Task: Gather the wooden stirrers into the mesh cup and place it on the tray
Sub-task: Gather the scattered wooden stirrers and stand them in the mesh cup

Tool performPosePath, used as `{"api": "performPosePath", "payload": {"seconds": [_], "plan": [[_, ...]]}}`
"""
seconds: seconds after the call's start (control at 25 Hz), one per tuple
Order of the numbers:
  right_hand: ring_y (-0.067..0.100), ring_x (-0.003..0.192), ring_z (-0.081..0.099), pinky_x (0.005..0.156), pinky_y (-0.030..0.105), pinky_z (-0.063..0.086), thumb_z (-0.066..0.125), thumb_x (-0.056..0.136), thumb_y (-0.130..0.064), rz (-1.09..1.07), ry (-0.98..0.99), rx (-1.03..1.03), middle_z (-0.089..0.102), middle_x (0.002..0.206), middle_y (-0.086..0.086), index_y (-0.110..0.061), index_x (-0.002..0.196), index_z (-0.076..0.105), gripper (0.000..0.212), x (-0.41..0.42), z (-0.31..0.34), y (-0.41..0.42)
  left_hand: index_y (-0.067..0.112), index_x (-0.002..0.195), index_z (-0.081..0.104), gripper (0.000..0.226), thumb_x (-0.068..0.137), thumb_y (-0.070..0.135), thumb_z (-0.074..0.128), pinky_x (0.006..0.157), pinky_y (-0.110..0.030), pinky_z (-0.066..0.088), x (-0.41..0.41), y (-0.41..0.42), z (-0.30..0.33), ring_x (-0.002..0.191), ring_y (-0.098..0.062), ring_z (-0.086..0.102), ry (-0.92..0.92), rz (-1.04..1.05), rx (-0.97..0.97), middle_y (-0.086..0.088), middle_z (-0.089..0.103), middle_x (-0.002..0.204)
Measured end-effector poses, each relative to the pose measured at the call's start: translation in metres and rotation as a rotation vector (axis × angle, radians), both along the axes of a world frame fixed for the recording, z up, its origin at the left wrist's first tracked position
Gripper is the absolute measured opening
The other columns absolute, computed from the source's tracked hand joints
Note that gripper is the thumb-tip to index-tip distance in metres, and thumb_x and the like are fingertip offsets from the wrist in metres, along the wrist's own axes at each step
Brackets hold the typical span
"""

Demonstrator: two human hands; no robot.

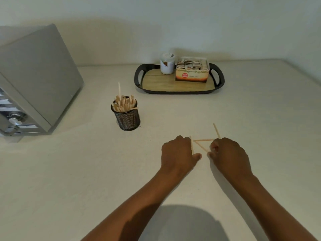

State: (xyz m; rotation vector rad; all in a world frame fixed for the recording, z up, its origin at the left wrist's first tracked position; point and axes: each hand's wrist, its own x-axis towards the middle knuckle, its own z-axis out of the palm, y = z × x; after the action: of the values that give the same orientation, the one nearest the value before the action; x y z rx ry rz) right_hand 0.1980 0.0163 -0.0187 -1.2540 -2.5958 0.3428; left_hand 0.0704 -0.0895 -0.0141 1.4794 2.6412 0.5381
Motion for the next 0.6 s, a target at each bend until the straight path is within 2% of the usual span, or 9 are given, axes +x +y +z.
{"api": "performPosePath", "payload": {"seconds": [0.08,0.16,0.24,0.32,0.44,0.52,0.6], "plan": [[0.020,0.079,0.063,0.064,0.027,0.046,0.065,0.089,-0.025,0.000,-0.023,0.036,0.064,0.084,-0.001,-0.019,0.084,0.069,0.009,-0.001,-0.001,-0.003,0.018,0.093,0.059,0.033,0.086,0.050,0.062,0.065,-0.032,0.037,0.009,0.008,0.002,0.080,-0.023,0.062,0.030,0.047,-0.021,0.000,0.062,0.091],[0.017,0.073,0.059,0.061,0.025,0.043,0.059,0.091,-0.015,0.008,-0.040,0.040,0.064,0.080,-0.001,-0.016,0.080,0.068,0.014,-0.002,-0.003,-0.004,0.017,0.080,0.053,0.017,0.091,0.028,0.061,0.064,-0.031,0.032,0.012,0.013,0.002,0.077,-0.022,0.062,0.060,0.088,-0.078,-0.001,0.063,0.089],[0.013,0.069,0.054,0.059,0.024,0.041,0.052,0.091,-0.009,0.009,-0.098,0.061,0.062,0.079,-0.003,-0.017,0.082,0.067,0.019,-0.003,-0.003,-0.003,0.017,0.065,0.039,0.029,0.086,0.006,0.056,0.061,-0.030,0.031,0.013,0.016,0.005,0.067,-0.018,0.054,0.061,0.127,-0.148,-0.002,0.064,0.084],[0.012,0.071,0.055,0.061,0.023,0.041,0.048,0.094,-0.009,0.031,-0.148,0.089,0.062,0.085,-0.003,-0.017,0.089,0.065,0.020,-0.003,-0.002,-0.001,0.017,0.061,0.036,0.033,0.082,-0.002,0.054,0.059,-0.029,0.031,0.014,0.017,0.007,0.064,-0.016,0.048,0.043,0.121,-0.192,-0.003,0.064,0.082],[0.013,0.072,0.055,0.064,0.022,0.045,0.045,0.096,-0.009,0.083,-0.174,0.064,0.061,0.093,-0.001,-0.014,0.098,0.062,0.018,-0.003,-0.001,0.000,0.012,0.080,0.054,0.013,0.085,0.000,0.053,0.062,-0.029,0.035,0.018,0.017,0.004,0.079,-0.019,0.059,0.036,0.097,-0.204,-0.006,0.063,0.092],[0.013,0.069,0.051,0.064,0.023,0.044,0.042,0.096,-0.006,0.112,-0.221,0.054,0.059,0.098,0.002,-0.011,0.101,0.058,0.017,-0.005,-0.001,-0.001,0.008,0.096,0.058,0.012,0.087,0.003,0.051,0.064,-0.028,0.037,0.020,0.017,-0.002,0.085,-0.021,0.060,0.057,0.099,-0.175,-0.008,0.062,0.097],[0.015,0.073,0.054,0.065,0.024,0.045,0.042,0.095,-0.003,0.123,-0.231,0.036,0.059,0.102,0.005,-0.008,0.104,0.055,0.017,-0.006,-0.001,-0.003,0.006,0.101,0.057,0.015,0.089,0.006,0.048,0.064,-0.028,0.038,0.020,0.016,-0.008,0.083,-0.020,0.059,0.084,0.103,-0.149,-0.009,0.061,0.098]]}}
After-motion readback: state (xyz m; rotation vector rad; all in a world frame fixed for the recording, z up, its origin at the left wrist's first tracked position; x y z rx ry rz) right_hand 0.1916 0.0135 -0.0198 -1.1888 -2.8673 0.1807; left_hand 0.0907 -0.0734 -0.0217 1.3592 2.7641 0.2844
